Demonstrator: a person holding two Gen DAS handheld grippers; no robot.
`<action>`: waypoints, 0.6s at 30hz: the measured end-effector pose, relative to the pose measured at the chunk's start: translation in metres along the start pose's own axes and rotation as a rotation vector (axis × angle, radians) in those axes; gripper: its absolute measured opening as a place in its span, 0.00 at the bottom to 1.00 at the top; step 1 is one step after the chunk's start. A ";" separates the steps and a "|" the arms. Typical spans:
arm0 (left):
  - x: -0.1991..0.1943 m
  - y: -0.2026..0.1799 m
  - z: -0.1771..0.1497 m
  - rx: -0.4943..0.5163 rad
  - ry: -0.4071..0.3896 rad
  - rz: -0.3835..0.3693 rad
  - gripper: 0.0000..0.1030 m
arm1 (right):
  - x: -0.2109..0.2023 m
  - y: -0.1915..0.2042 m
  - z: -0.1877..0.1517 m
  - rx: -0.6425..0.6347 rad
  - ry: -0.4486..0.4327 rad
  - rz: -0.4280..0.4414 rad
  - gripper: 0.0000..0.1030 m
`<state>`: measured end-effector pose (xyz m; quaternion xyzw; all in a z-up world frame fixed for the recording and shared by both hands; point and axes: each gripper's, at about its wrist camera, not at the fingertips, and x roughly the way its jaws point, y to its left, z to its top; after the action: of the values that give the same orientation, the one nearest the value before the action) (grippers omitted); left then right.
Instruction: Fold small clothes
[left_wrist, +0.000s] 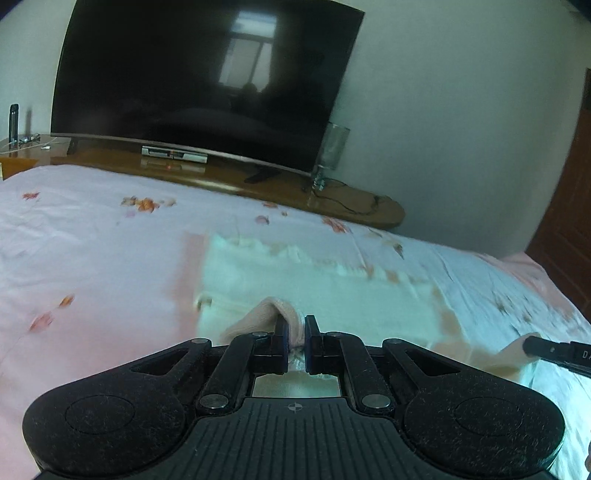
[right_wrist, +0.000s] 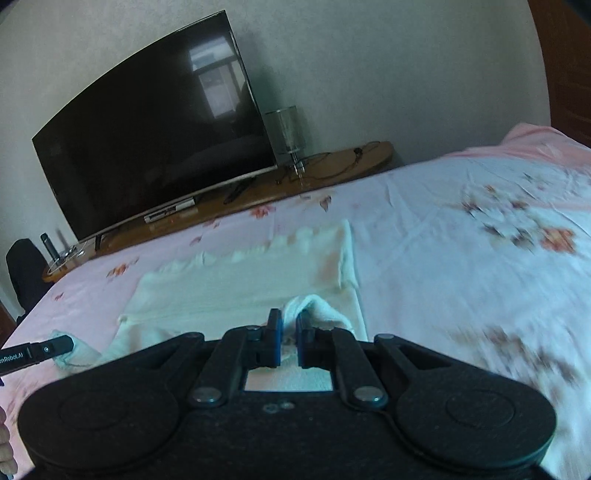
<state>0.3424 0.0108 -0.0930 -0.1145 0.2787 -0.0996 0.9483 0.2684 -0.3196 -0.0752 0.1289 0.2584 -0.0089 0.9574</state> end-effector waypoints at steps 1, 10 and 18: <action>0.016 -0.001 0.009 0.001 -0.005 0.008 0.08 | 0.015 -0.002 0.008 0.005 0.000 0.004 0.08; 0.125 0.001 0.057 -0.010 -0.019 0.093 0.08 | 0.122 -0.019 0.060 0.045 0.000 -0.005 0.08; 0.181 -0.004 0.063 0.070 0.045 0.183 0.08 | 0.190 -0.031 0.065 0.009 0.121 -0.044 0.09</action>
<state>0.5260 -0.0281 -0.1320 -0.0529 0.3057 -0.0250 0.9503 0.4624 -0.3566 -0.1227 0.1275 0.3184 -0.0232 0.9390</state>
